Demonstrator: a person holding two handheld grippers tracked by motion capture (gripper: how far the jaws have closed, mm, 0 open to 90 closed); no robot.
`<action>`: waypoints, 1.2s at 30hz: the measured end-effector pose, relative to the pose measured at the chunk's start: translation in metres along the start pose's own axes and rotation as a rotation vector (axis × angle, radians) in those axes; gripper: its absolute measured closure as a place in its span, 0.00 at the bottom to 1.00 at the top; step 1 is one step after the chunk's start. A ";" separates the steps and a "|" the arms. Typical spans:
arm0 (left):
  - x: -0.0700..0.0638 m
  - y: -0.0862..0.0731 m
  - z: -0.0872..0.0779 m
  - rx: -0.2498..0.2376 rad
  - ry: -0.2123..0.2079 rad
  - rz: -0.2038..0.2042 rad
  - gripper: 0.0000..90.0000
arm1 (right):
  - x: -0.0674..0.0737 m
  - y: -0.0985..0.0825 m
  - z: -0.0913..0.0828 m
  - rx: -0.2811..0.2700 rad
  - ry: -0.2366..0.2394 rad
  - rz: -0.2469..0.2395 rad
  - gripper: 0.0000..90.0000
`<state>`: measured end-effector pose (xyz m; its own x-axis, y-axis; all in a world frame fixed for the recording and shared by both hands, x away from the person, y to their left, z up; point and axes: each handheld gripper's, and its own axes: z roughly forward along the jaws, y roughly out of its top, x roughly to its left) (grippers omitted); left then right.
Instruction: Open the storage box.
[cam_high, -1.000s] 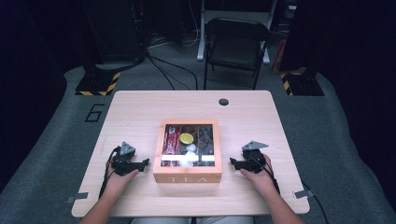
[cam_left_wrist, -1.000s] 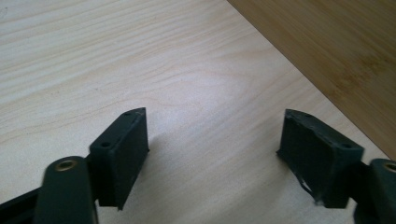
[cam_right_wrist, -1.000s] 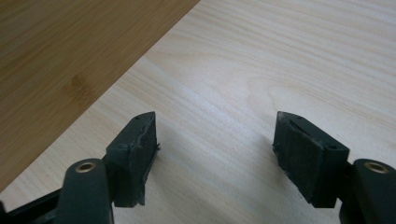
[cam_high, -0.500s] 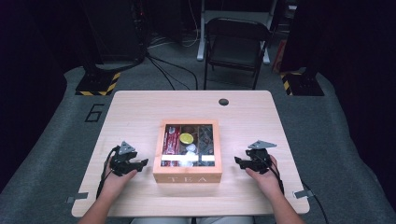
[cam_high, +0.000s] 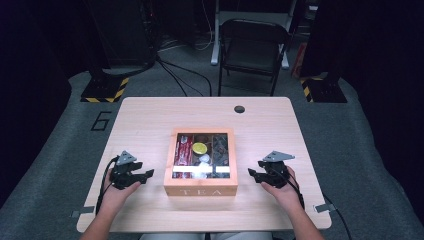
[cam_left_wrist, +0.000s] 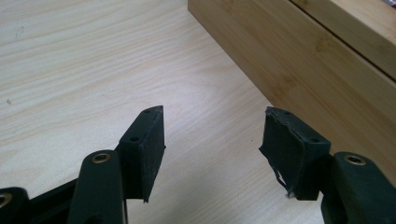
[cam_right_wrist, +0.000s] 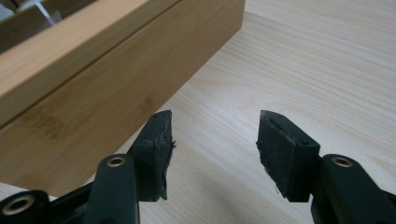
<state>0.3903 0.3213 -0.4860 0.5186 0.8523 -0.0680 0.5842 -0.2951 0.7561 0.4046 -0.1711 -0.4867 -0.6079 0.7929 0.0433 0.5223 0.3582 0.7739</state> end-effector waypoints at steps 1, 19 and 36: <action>0.000 0.001 -0.002 0.002 -0.002 0.006 0.44 | 0.002 0.002 -0.001 -0.005 0.003 0.000 0.50; -0.009 0.017 -0.038 -0.060 -0.088 -0.053 0.45 | 0.029 0.020 -0.031 -0.023 0.060 -0.044 0.48; -0.035 0.022 -0.052 -0.065 -0.134 0.026 0.45 | 0.054 0.033 -0.050 -0.074 0.126 -0.056 0.47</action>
<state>0.3523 0.3072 -0.4330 0.6142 0.7783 -0.1304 0.5300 -0.2843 0.7989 0.3590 -0.1408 -0.4269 -0.7076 0.7027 0.0745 0.4431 0.3591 0.8214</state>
